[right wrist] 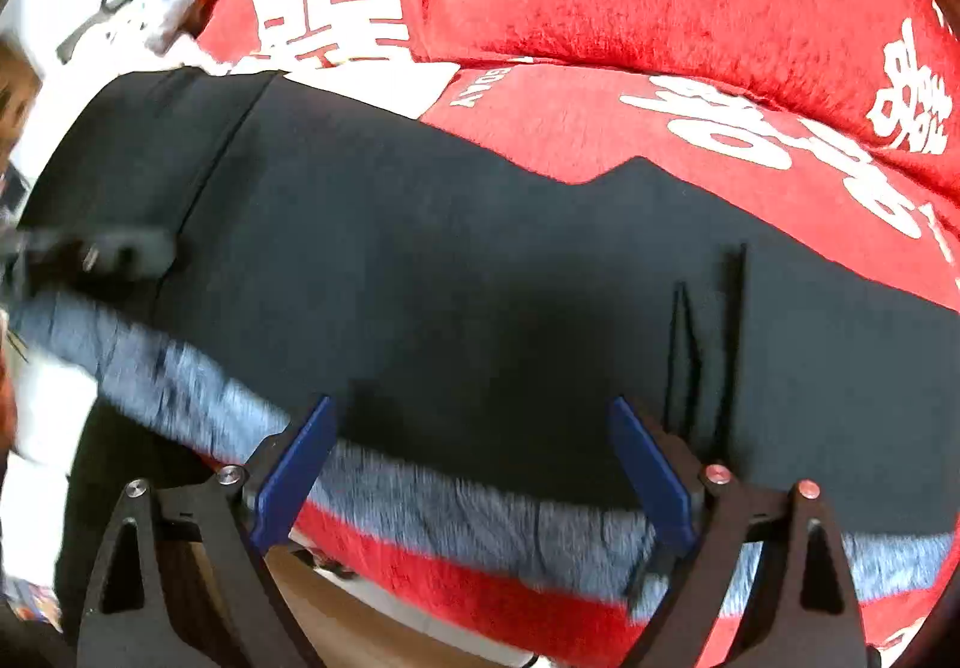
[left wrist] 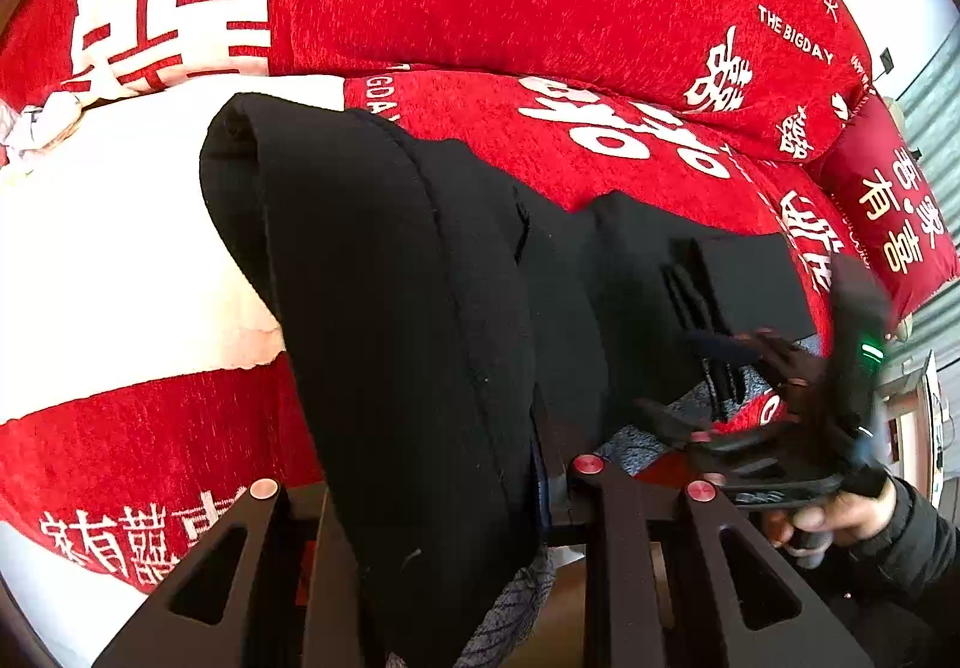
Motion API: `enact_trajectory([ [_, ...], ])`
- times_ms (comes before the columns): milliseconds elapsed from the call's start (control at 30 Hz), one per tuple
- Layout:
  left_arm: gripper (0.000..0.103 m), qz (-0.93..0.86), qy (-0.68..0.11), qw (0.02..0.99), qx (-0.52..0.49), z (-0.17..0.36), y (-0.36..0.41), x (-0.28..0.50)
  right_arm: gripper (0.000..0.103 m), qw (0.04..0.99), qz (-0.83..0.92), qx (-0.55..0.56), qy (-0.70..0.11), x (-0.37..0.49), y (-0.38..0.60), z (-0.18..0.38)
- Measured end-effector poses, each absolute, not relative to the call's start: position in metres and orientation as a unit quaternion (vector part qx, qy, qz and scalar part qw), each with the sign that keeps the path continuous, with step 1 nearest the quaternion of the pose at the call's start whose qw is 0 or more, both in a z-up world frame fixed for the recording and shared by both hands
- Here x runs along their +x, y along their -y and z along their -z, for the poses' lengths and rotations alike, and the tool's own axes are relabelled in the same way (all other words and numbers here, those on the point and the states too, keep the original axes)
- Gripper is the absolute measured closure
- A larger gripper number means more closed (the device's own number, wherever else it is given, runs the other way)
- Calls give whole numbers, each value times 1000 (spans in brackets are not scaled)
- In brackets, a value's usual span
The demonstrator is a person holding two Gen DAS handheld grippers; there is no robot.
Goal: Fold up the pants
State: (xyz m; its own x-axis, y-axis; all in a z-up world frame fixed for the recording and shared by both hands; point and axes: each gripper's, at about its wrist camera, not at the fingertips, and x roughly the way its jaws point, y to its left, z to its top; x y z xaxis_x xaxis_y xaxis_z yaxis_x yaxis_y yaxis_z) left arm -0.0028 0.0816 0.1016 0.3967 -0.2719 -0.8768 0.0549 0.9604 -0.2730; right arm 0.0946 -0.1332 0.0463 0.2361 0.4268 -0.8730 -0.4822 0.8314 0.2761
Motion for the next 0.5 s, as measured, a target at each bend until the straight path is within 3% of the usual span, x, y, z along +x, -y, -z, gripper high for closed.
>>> enact_trajectory([
  [67,78,94,-544,829,-96,-106,-77,-1,1,765,-300,-31,-570,100,125,-30],
  [200,78,95,-542,832,-75,-122,-56,3,0,772,-311,-85,-548,83,119,-52],
  [367,79,120,-532,837,-54,-150,-16,8,1,828,-246,-108,-492,72,178,-94],
  [500,80,150,-528,835,-43,-167,27,21,0,857,-130,-89,-491,89,250,-105],
])
